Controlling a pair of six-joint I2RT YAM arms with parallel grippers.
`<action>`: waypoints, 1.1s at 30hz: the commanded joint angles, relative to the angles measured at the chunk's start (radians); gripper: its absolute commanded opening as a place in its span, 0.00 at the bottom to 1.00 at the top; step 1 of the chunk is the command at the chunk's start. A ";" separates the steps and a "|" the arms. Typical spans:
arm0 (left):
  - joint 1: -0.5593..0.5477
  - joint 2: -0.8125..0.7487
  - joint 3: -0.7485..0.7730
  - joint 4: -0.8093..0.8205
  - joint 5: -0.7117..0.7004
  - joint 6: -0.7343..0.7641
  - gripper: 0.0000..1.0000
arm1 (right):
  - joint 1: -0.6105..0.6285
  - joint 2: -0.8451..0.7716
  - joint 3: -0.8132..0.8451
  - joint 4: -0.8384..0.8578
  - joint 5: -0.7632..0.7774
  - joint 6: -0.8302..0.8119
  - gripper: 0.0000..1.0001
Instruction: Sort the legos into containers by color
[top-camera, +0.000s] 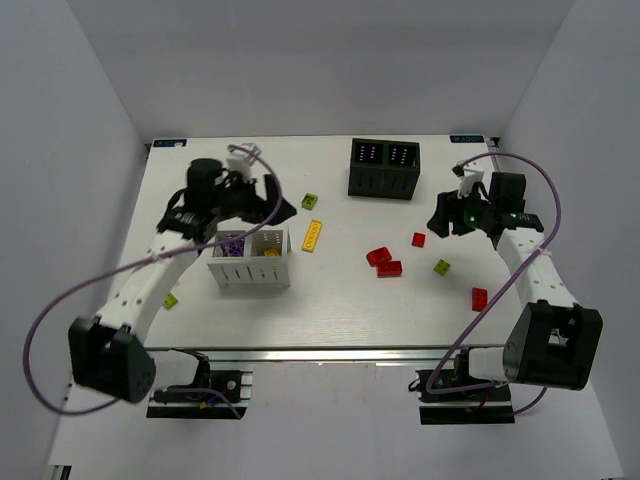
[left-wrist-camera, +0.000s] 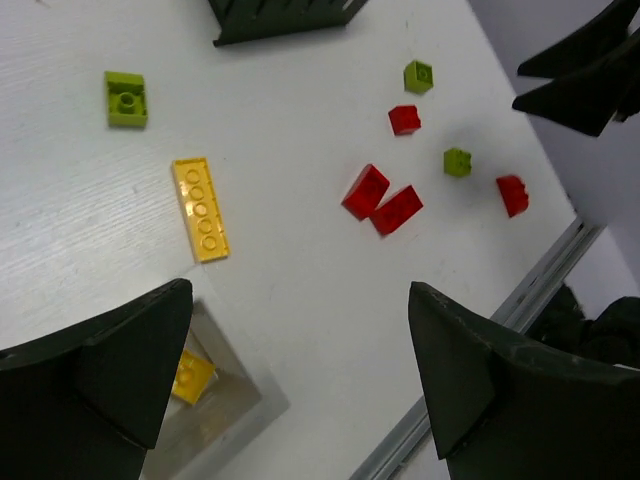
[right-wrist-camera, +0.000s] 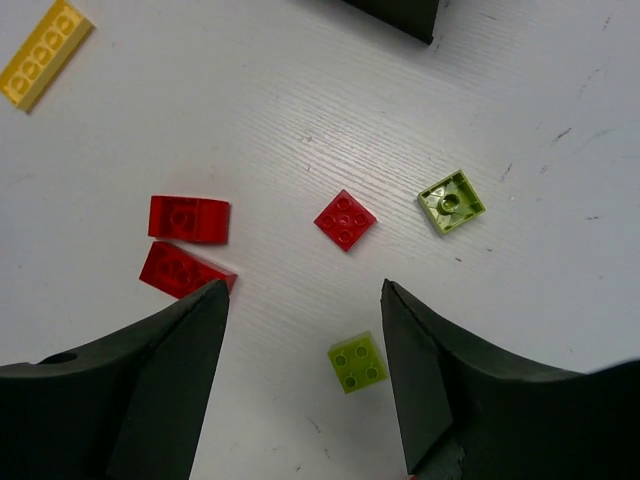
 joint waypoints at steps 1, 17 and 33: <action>-0.137 0.116 0.213 -0.059 -0.110 0.071 0.98 | -0.008 -0.023 -0.008 0.085 0.049 0.059 0.69; -0.462 0.838 0.876 -0.452 -0.924 0.082 0.42 | -0.136 -0.050 -0.047 0.113 -0.102 0.102 0.10; -0.449 1.008 0.855 -0.463 -1.002 0.045 0.80 | -0.188 -0.083 -0.080 0.113 -0.158 0.094 0.19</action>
